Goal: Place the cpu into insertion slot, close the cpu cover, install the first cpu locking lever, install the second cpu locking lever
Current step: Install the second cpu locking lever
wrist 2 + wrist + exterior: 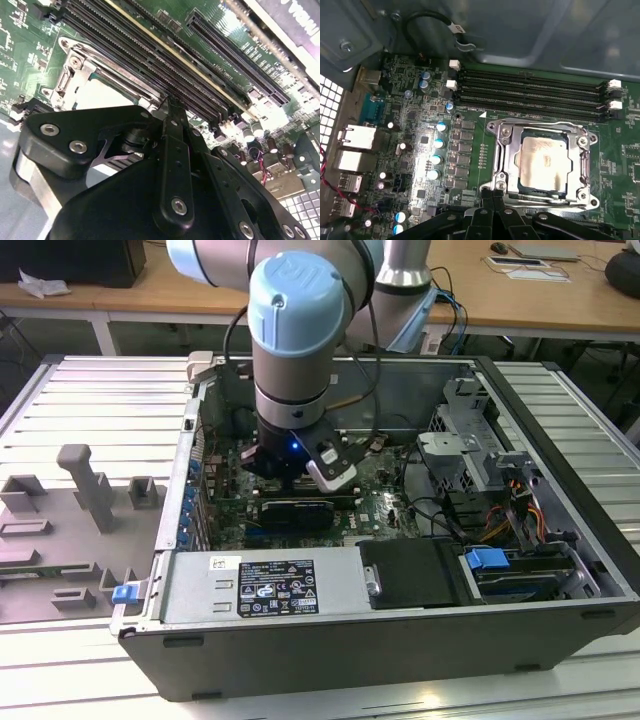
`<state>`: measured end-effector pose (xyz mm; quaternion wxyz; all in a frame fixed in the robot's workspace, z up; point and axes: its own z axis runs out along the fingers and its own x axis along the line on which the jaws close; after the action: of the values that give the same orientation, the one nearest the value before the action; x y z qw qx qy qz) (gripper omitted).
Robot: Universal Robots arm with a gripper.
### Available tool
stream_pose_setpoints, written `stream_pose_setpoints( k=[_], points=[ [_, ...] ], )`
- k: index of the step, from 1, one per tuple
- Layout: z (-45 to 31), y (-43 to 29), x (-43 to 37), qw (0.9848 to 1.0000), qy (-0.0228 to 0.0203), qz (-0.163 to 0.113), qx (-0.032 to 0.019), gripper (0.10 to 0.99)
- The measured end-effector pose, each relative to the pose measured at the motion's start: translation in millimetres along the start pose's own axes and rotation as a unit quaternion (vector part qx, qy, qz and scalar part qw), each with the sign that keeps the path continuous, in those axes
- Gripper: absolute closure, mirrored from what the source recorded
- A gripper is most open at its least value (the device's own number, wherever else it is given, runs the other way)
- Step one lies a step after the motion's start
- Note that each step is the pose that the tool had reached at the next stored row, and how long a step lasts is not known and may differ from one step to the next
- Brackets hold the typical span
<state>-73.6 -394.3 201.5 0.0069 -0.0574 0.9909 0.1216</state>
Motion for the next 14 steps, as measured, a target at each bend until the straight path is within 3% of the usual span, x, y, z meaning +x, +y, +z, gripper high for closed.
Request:
stream_pose_setpoints(
  k=[5,9,14],
  points=[
    [4.8,2.0,1.8,1.0000,-0.0008,-0.001,-0.0076,0.980],
    [5.0,2.8,2.8,1.0000,-0.0008,-0.001,-0.0087,0.980],
    [-6.3,5.9,3.3,1.0000,-0.0008,-0.001,-0.0087,0.980]
  ],
)
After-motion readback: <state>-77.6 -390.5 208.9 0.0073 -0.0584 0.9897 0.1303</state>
